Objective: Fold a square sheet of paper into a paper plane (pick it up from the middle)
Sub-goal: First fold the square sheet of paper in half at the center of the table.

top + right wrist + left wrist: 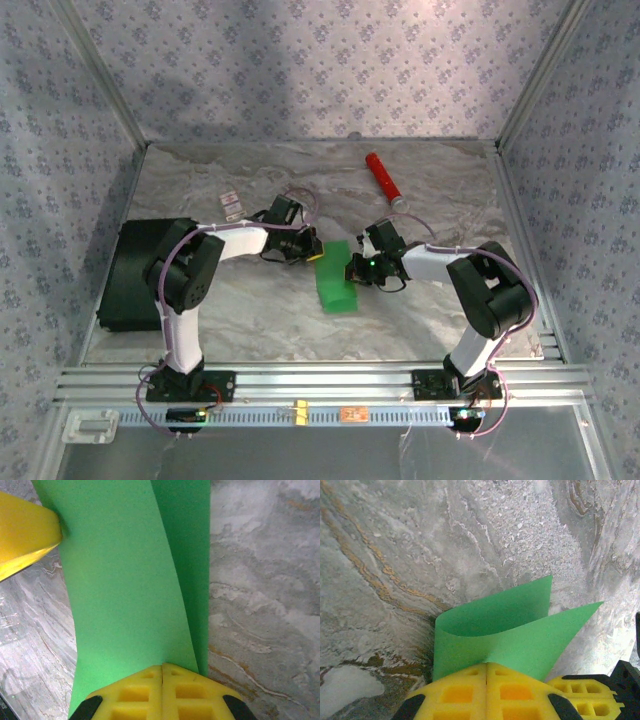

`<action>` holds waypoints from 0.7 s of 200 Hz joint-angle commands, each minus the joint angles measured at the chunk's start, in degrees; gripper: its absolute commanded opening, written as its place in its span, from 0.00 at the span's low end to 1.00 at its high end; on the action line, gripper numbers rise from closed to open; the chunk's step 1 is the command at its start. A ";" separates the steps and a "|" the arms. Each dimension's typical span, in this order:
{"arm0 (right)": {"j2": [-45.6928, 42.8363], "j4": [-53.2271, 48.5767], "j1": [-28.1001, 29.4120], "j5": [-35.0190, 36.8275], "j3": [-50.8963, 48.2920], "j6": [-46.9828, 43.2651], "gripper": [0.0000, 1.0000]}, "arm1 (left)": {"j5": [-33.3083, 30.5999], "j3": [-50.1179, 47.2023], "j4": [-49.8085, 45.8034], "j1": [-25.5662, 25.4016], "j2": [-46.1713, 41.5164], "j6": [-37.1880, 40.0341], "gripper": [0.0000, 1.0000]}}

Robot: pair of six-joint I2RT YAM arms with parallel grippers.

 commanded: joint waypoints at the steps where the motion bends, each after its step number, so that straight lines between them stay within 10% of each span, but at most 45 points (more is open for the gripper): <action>1: 2.41 -6.38 -0.73 4.34 -1.43 -1.44 0.01 | 0.13 1.12 1.07 0.82 1.47 0.71 0.04; 140: 2.02 -6.97 -0.91 4.07 -1.60 -2.06 0.01 | 2.25 4.07 0.52 1.76 2.17 0.74 0.04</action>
